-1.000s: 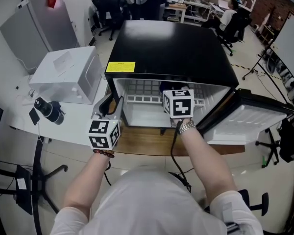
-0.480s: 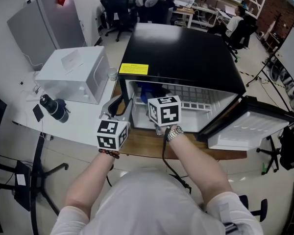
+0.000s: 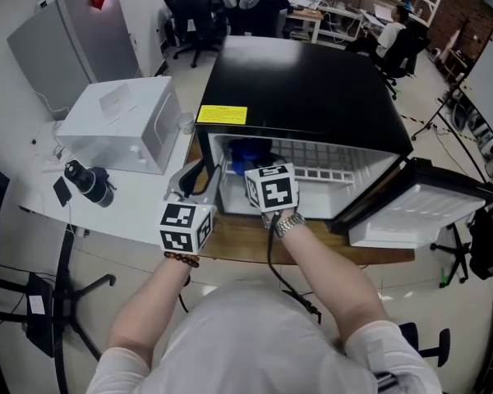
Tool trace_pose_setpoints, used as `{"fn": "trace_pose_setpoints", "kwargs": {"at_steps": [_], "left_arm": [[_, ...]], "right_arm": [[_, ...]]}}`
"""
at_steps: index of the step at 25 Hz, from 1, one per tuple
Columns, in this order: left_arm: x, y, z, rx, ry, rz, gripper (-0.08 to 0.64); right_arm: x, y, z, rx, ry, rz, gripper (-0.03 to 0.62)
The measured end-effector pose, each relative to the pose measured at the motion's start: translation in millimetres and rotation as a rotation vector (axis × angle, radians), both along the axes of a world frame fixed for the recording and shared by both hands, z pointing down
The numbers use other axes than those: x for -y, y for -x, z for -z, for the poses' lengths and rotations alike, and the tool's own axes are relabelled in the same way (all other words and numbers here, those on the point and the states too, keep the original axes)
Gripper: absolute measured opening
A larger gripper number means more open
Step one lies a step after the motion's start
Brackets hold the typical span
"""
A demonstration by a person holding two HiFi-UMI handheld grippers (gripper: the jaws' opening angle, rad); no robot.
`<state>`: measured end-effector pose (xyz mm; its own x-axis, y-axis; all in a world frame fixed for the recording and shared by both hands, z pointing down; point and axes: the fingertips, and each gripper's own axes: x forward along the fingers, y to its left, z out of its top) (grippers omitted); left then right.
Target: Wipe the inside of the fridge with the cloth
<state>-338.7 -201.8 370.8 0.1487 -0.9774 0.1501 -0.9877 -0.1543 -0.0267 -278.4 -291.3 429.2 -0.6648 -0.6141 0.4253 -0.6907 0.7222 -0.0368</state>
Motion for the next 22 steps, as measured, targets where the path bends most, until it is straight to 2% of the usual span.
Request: {"fn": "trace_pose_setpoints", "kwargs": {"at_steps": [11, 22], "left_arm": [[-1.7, 0.7, 0.9, -0.020, -0.007, 0.006, 0.120], [-10.4, 0.2, 0.1, -0.043, -0.006, 0.034, 0.103]], "right_arm": [[14.9, -59.2, 6.3, -0.028, -0.053, -0.096, 0.057], [33.2, -136.2, -2.2, -0.036, -0.027, -0.230, 0.057]]}}
